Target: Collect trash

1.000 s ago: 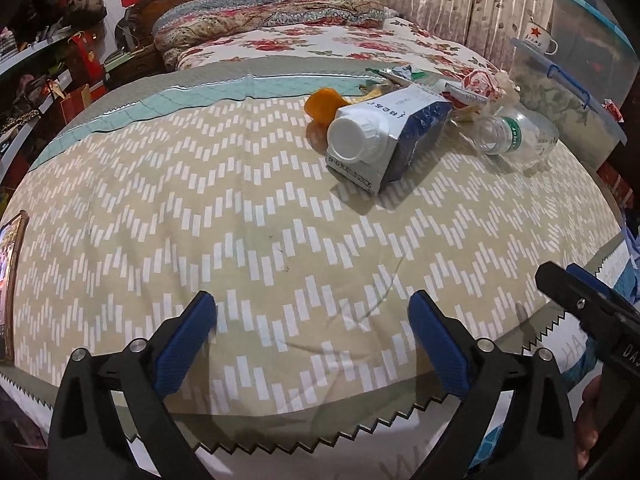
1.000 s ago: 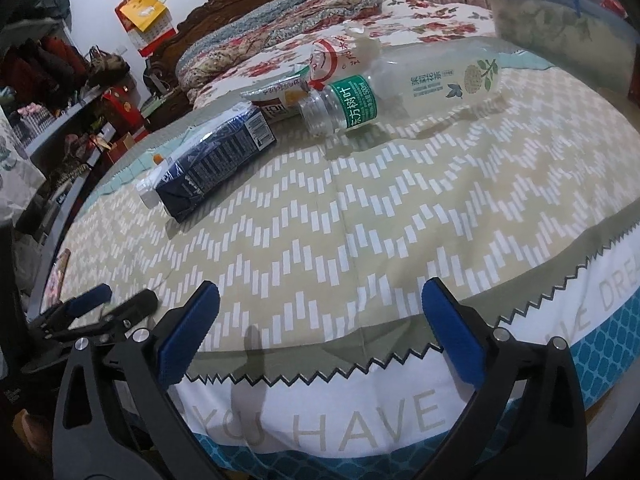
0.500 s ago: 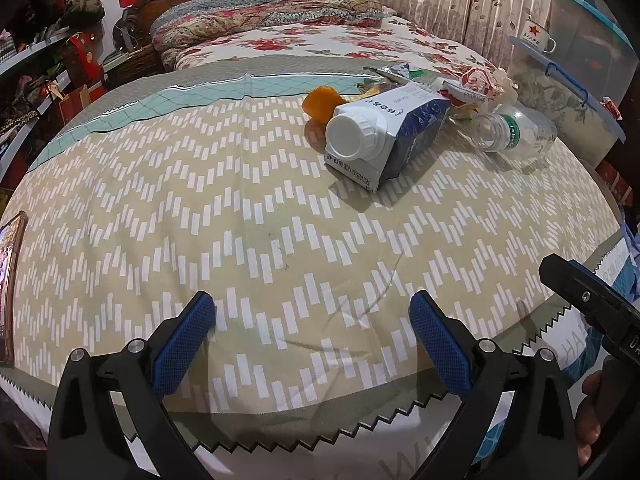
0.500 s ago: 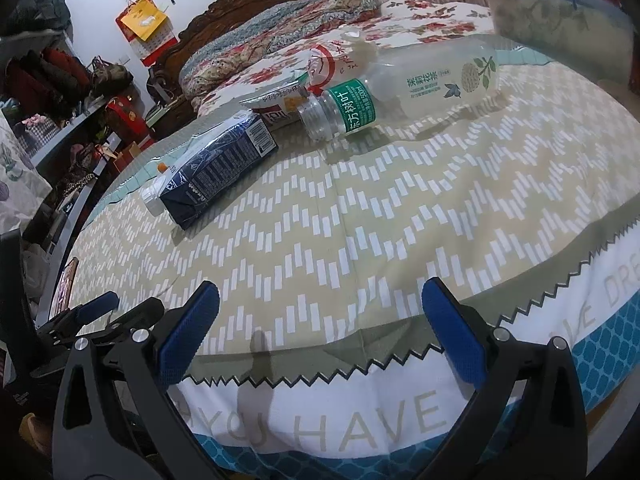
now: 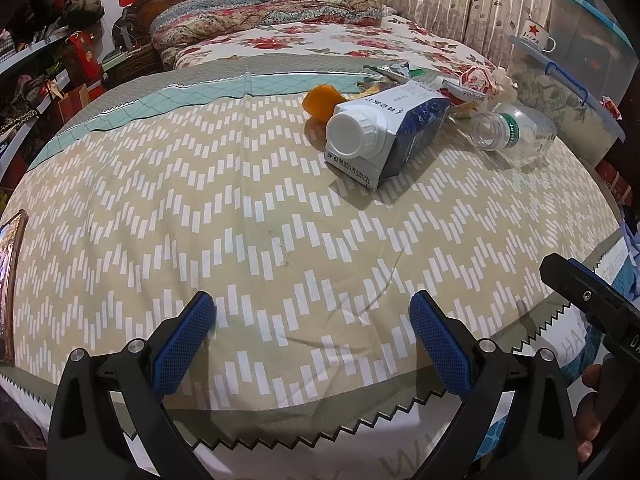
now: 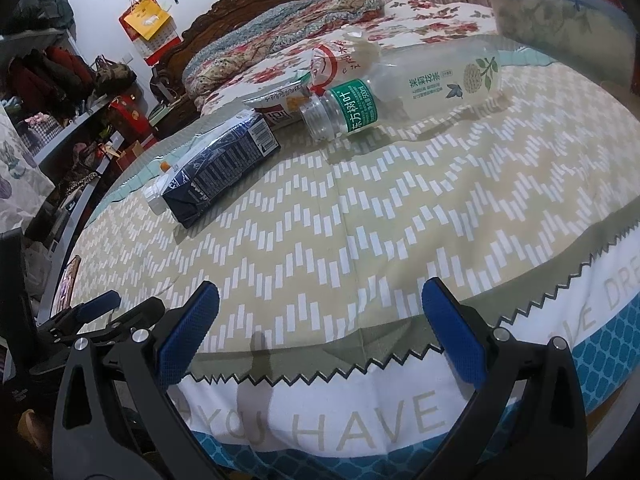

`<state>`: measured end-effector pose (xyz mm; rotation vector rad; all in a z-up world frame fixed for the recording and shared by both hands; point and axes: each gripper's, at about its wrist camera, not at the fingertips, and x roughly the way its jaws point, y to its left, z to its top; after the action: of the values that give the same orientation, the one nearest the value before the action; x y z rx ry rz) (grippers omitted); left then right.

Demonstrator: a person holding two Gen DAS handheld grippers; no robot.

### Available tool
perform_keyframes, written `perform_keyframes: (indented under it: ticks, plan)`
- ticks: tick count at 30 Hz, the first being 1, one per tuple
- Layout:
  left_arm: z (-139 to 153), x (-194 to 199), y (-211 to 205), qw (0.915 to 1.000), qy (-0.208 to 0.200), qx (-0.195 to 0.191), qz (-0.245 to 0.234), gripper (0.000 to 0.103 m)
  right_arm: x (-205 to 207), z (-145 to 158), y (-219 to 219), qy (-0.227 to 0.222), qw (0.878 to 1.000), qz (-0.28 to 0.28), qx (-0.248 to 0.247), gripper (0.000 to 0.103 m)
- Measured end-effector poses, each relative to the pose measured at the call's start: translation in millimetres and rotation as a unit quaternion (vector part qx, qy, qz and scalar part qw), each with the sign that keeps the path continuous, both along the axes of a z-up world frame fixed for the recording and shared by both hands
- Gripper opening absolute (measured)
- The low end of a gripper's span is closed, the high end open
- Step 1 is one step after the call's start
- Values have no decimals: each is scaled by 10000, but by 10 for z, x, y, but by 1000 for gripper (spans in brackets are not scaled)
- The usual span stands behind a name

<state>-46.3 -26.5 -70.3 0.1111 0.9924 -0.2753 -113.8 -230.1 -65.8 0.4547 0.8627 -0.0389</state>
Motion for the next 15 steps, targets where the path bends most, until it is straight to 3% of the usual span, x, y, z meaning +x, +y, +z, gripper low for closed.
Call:
perform_keyframes:
  ticks: [7, 15]
  plan:
    - [8, 2, 18, 10000, 24, -1, 7, 94, -23, -1, -94, -17, 9999, 9, 104, 100]
    - [-11, -10, -43, 9996, 30, 279, -21, 94, -26, 2, -92, -15, 9999, 5, 102, 100]
